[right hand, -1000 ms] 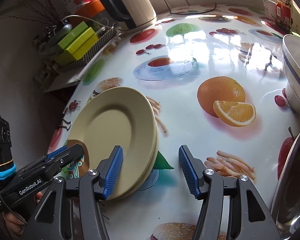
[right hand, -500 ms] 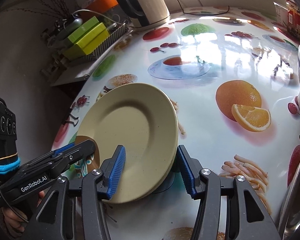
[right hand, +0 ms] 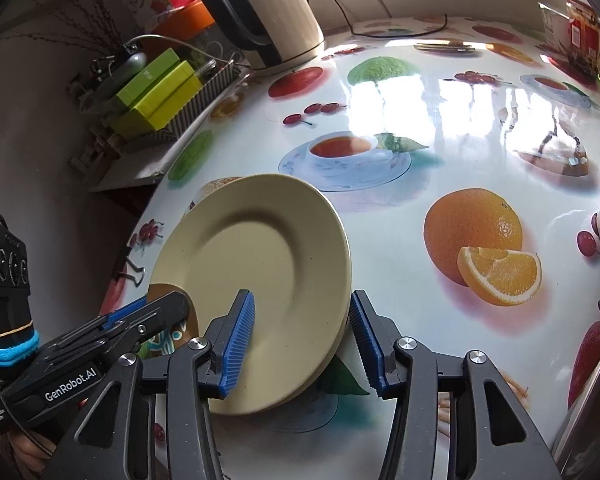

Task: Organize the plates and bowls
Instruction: 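Move both open tools away from the plate stacks toward the white bowls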

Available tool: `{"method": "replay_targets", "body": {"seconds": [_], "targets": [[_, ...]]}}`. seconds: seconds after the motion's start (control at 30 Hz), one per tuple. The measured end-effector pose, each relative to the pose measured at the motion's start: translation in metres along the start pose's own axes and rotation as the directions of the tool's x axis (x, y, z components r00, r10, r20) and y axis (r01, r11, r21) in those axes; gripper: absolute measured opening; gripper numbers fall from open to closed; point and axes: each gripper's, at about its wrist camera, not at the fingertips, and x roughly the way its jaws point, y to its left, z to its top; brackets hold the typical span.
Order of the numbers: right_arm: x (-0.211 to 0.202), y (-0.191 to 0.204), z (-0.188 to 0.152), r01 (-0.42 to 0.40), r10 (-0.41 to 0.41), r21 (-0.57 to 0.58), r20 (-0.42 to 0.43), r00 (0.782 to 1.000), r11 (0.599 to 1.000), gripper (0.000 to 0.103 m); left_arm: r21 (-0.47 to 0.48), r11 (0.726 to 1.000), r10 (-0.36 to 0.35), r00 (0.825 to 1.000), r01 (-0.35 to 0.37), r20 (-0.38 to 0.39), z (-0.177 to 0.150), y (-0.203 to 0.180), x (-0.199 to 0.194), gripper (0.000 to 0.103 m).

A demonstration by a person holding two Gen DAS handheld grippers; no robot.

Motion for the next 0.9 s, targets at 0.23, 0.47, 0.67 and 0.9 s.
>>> {"method": "replay_targets", "body": {"seconds": [0.23, 0.47, 0.67, 0.9], "targets": [[0.007, -0.01, 0.018, 0.017, -0.018, 0.043, 0.016, 1.0, 0.999, 0.048, 0.022, 1.0, -0.006, 1.0, 0.006, 0.003, 0.017, -0.008, 0.012, 0.045], [0.012, -0.019, 0.033, 0.028, -0.029, 0.071, 0.025, 0.999, 0.997, 0.048, 0.042, 0.999, -0.007, 1.0, 0.007, -0.005, 0.03, -0.017, 0.023, 0.045], [0.011, -0.02, 0.044, 0.063, -0.065, 0.048, 0.043, 0.997, 0.997, 0.048, 0.055, 0.998, -0.007, 1.0, 0.007, 0.0, 0.033, -0.021, 0.025, 0.045], [0.006, -0.026, 0.04, 0.066, -0.069, 0.068, 0.04, 0.997, 0.996, 0.048, 0.06, 0.997, 0.038, 0.999, -0.04, 0.025, 0.033, -0.023, 0.013, 0.045]]}}
